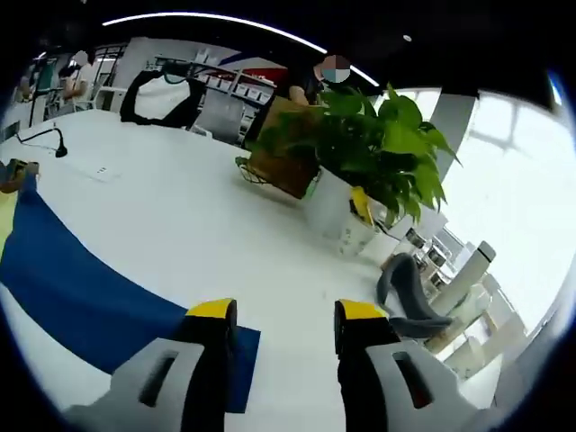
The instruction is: Fold the garment on the visible template until the final outline fits inside the template.
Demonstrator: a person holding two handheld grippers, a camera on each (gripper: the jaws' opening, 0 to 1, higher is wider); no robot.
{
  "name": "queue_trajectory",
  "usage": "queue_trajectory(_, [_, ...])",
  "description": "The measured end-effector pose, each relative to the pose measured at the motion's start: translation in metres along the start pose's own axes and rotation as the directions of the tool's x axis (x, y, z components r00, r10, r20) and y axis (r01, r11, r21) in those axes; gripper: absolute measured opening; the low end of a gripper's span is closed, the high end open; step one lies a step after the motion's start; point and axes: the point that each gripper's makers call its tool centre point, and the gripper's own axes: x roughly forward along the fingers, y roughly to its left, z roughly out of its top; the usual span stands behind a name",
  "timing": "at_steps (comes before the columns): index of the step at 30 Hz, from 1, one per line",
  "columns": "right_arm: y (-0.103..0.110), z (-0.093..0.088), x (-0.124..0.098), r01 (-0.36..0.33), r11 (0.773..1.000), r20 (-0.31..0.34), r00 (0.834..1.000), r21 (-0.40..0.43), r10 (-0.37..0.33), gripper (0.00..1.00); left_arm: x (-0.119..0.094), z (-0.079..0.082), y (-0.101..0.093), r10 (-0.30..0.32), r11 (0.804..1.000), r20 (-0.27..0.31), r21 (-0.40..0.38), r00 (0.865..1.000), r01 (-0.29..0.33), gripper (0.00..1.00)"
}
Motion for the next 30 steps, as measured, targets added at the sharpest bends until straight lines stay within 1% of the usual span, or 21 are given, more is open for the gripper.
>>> queue_trajectory(9, [0.001,0.015,-0.033,-0.028,0.999,0.082,0.996,0.032,0.025,0.53,0.000,0.001,-0.006,-0.013,1.000,0.009,0.003,1.000,0.013,0.04])
queue_trajectory(12, [-0.001,0.014,-0.044,-0.036,0.999,0.106,0.994,0.035,0.032,0.59,0.001,0.000,-0.011,-0.016,1.000,0.010,0.008,1.000,0.016,0.04])
queue_trajectory(14, [0.001,0.015,-0.051,-0.058,0.997,0.128,0.990,0.040,0.053,0.61,0.001,-0.001,-0.018,-0.019,1.000,0.012,0.011,1.000,0.019,0.04])
queue_trajectory(15, [0.003,0.016,-0.056,-0.074,0.996,0.149,0.987,0.050,0.066,0.63,0.002,-0.001,-0.021,-0.019,1.000,0.013,0.012,1.000,0.019,0.04])
queue_trajectory(17, [0.007,0.017,-0.065,-0.095,0.994,0.166,0.982,0.051,0.085,0.66,0.002,-0.002,-0.025,-0.020,1.000,0.016,0.012,1.000,0.020,0.04])
queue_trajectory(21, [0.027,0.020,-0.088,-0.138,0.990,0.208,0.969,0.010,0.133,0.70,0.004,-0.004,-0.032,-0.022,1.000,0.017,0.008,1.000,0.022,0.04])
queue_trajectory(22, [0.032,0.021,-0.092,-0.149,0.989,0.211,0.967,0.004,0.144,0.71,0.004,-0.004,-0.033,-0.022,1.000,0.018,0.008,1.000,0.022,0.04])
queue_trajectory(25, [0.050,0.026,-0.108,-0.186,0.982,0.242,0.953,-0.011,0.184,0.73,0.005,-0.004,-0.036,-0.025,1.000,0.019,0.009,0.999,0.025,0.04])
queue_trajectory(26, [0.051,0.026,-0.109,-0.187,0.982,0.245,0.952,-0.014,0.185,0.74,0.005,-0.004,-0.037,-0.026,1.000,0.020,0.009,0.999,0.026,0.04])
queue_trajectory(27, [0.057,0.029,-0.115,-0.200,0.979,0.259,0.945,-0.030,0.201,0.74,0.005,-0.003,-0.038,-0.028,1.000,0.021,0.009,0.999,0.027,0.04])
queue_trajectory(28, [0.060,0.029,-0.118,-0.205,0.978,0.264,0.942,-0.035,0.207,0.75,0.005,-0.003,-0.038,-0.029,1.000,0.021,0.009,0.999,0.028,0.04])
queue_trajectory(30, [0.070,0.032,-0.129,-0.222,0.974,0.283,0.932,-0.044,0.226,0.76,0.005,-0.004,-0.040,-0.031,0.999,0.022,0.008,0.999,0.031,0.04])
